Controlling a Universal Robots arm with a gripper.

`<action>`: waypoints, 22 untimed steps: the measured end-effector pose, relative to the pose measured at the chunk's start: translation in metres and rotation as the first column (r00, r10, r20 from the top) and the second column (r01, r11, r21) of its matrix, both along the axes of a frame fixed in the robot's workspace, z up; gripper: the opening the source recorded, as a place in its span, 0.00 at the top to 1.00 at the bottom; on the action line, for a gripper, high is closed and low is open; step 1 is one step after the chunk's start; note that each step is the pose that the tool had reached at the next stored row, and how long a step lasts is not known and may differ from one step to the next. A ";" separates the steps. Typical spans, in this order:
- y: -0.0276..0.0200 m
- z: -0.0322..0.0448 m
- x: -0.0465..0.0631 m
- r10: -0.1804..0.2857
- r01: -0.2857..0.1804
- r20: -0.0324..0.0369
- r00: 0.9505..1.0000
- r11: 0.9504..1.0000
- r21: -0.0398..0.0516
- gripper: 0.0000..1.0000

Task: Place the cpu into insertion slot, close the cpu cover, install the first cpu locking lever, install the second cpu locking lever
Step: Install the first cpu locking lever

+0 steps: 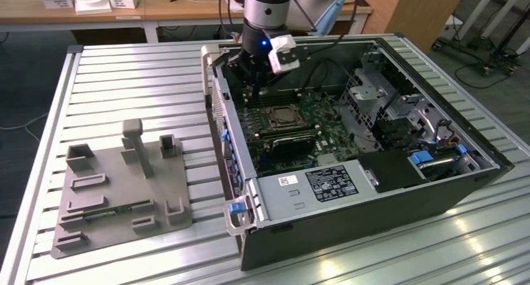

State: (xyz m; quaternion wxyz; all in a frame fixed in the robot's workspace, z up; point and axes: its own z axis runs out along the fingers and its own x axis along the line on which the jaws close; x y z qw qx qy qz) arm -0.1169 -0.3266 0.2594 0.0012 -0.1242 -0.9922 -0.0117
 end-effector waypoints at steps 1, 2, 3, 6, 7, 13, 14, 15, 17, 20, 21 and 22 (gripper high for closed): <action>0.0000 0.0001 0.000 0.009 -0.009 0.000 1.000 1.000 0.001 0.90; 0.0000 0.0000 0.000 0.017 -0.017 0.000 1.000 1.000 0.003 0.90; 0.0000 -0.0001 0.000 0.024 -0.024 0.000 1.000 1.000 0.004 0.90; 0.0001 -0.0002 -0.003 0.035 -0.035 0.000 0.999 0.999 0.008 0.90; 0.0001 -0.0003 -0.005 0.036 -0.036 0.000 0.999 0.999 0.008 0.90; 0.0021 -0.0004 -0.010 0.049 -0.049 0.000 0.999 0.999 0.009 0.90; 0.0030 -0.0005 -0.010 0.054 -0.054 0.000 0.999 0.999 0.009 0.90; 0.0040 -0.0005 -0.010 0.058 -0.058 0.000 0.998 0.998 0.009 0.90; 0.0060 -0.0005 -0.010 0.065 -0.065 0.000 0.998 0.998 0.009 0.90; 0.0074 -0.0005 -0.010 0.071 -0.071 0.000 0.997 0.997 0.009 0.90; 0.0075 -0.0005 -0.010 0.072 -0.072 0.000 0.997 0.997 0.009 0.90; 0.0075 -0.0005 -0.010 0.073 -0.073 0.000 0.997 0.997 0.009 0.90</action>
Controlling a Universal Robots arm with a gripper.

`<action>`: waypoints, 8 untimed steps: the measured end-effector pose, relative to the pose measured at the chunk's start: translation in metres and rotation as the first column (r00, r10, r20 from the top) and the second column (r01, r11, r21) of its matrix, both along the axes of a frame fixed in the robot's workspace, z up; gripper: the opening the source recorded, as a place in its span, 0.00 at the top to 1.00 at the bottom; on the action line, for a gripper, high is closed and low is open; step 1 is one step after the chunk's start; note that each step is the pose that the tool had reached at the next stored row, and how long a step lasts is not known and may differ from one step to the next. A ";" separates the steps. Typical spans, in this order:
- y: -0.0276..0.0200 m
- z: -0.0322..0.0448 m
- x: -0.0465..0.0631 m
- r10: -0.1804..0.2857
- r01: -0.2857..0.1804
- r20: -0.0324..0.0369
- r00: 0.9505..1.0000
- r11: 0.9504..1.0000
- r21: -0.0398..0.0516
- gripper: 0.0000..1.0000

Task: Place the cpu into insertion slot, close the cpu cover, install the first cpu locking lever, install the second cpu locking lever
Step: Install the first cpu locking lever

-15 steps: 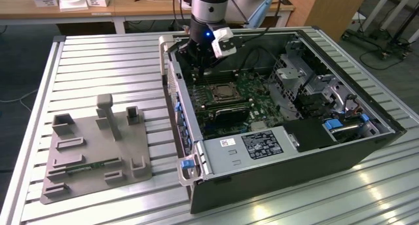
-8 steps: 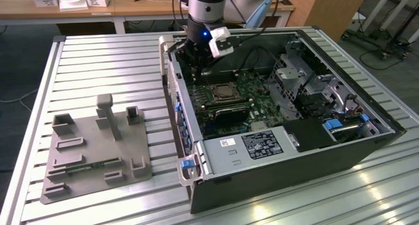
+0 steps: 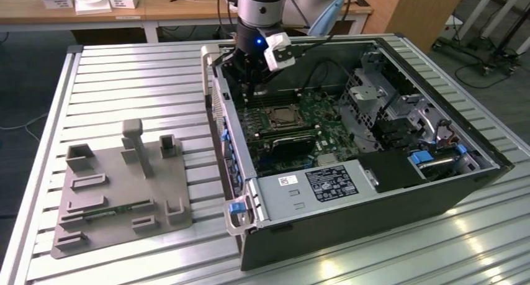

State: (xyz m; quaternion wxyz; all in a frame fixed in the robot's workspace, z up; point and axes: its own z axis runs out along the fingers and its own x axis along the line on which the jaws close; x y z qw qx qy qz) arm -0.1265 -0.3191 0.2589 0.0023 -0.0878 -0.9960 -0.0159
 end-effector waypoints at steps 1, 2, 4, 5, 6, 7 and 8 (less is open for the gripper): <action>0.0000 0.0000 0.000 0.000 0.000 0.000 1.000 1.000 0.000 0.90; 0.0001 0.0000 0.000 0.000 0.000 0.000 1.000 1.000 0.000 0.90; 0.0001 0.0000 0.000 0.000 0.000 0.000 1.000 1.000 0.000 0.90; 0.0001 0.0000 0.000 0.000 0.000 0.000 1.000 1.000 0.000 0.90; 0.0001 0.0000 0.000 0.000 0.000 0.000 1.000 1.000 0.000 0.90; 0.0001 0.0000 0.000 0.000 0.000 0.000 1.000 1.000 0.000 0.90; 0.0001 0.0000 0.000 0.000 0.000 0.000 1.000 1.000 0.000 0.90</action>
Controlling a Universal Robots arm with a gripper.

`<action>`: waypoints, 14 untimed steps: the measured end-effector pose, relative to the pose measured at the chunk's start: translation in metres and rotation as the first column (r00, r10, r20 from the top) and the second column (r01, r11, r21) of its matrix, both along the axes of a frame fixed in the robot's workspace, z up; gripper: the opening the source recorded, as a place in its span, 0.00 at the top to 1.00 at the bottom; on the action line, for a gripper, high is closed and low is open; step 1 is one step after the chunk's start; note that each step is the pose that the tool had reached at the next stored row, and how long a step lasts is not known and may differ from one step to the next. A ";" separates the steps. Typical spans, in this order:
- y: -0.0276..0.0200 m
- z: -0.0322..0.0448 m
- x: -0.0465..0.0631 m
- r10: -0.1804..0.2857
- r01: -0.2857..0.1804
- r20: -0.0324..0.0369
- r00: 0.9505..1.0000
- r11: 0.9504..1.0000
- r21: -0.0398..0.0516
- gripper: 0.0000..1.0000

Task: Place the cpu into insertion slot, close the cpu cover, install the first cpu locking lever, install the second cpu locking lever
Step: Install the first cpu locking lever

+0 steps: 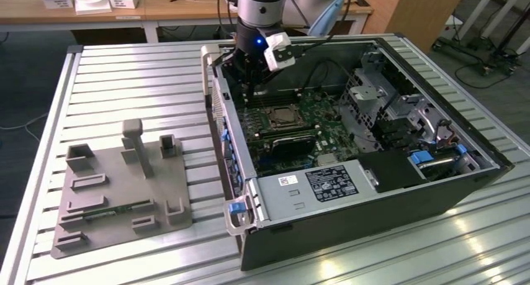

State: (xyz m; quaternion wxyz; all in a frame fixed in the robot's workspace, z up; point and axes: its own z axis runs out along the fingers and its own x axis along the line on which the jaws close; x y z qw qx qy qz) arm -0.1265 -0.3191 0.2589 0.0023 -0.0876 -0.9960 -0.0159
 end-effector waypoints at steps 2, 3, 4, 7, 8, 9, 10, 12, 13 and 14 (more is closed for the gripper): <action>0.0000 0.0000 0.000 0.000 0.000 0.000 1.000 1.000 0.000 0.90; 0.0000 0.0000 0.000 0.000 0.000 0.000 1.000 1.000 0.000 0.90; 0.0000 0.0000 0.000 0.000 0.000 0.000 1.000 1.000 0.000 0.90; 0.0001 0.0000 0.000 0.012 -0.012 0.001 1.000 1.000 0.000 0.90; 0.0001 0.0000 0.000 0.019 -0.019 0.001 1.000 1.000 0.000 0.90; 0.0005 0.0000 0.000 0.024 -0.024 0.001 1.000 1.000 0.000 0.90; 0.0010 -0.0001 0.000 0.026 -0.026 0.001 1.000 1.000 0.000 0.90; 0.0029 0.0000 0.000 0.029 -0.029 0.001 1.000 1.000 0.000 0.90; 0.0039 0.0000 0.000 0.029 -0.029 0.001 1.000 1.000 0.000 0.90; 0.0049 0.0000 0.000 0.030 -0.030 0.001 1.000 1.000 0.000 0.90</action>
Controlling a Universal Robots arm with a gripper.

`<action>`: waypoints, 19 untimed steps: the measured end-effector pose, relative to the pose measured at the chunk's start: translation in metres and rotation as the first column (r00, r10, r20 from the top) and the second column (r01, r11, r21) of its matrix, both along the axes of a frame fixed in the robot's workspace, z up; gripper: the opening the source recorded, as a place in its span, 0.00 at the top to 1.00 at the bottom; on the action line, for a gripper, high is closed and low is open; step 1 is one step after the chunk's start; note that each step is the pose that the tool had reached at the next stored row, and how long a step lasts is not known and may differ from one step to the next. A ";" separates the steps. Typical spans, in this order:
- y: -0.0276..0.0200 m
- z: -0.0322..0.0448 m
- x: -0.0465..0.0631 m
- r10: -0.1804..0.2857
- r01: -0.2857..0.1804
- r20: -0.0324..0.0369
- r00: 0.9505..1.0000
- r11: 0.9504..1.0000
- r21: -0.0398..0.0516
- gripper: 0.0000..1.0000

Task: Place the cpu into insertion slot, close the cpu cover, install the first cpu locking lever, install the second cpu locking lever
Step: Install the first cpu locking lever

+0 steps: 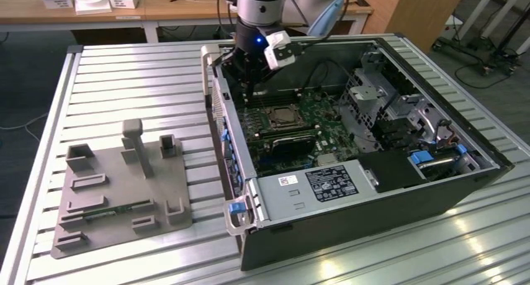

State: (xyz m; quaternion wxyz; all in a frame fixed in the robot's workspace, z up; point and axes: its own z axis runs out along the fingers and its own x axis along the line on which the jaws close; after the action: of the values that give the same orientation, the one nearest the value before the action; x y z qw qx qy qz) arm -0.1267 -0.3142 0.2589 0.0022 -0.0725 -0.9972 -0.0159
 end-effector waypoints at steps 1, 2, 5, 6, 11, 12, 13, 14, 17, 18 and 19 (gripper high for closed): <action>0.0008 0.0000 0.000 0.002 -0.002 0.000 1.000 1.000 0.000 0.90; 0.0014 0.0000 0.000 0.004 -0.004 0.000 1.000 1.000 0.000 0.90; 0.0030 0.0000 0.001 0.008 -0.008 0.000 1.000 1.000 0.000 0.90; 0.0052 0.0000 0.003 0.011 -0.011 0.000 1.000 1.000 0.000 0.90; 0.0081 0.0000 0.011 0.014 -0.014 0.000 1.000 1.000 0.000 0.90; 0.0083 0.0000 0.012 0.015 -0.015 0.000 1.000 1.000 0.000 0.90; 0.0084 -0.0001 0.014 0.015 -0.015 0.000 1.000 1.000 0.000 0.90; 0.0085 0.0000 0.015 0.016 -0.016 0.000 1.000 1.000 0.000 0.90; 0.0087 0.0000 0.019 0.016 -0.016 0.000 1.000 1.000 0.000 0.90; 0.0088 0.0000 0.020 0.017 -0.017 0.000 1.000 1.000 0.000 0.90; 0.0089 0.0000 0.022 0.017 -0.017 0.000 1.000 1.000 0.000 0.90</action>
State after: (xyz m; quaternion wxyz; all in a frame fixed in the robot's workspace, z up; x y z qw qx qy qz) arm -0.1049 -0.3053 0.2589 0.0023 -0.0640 -0.9978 -0.0161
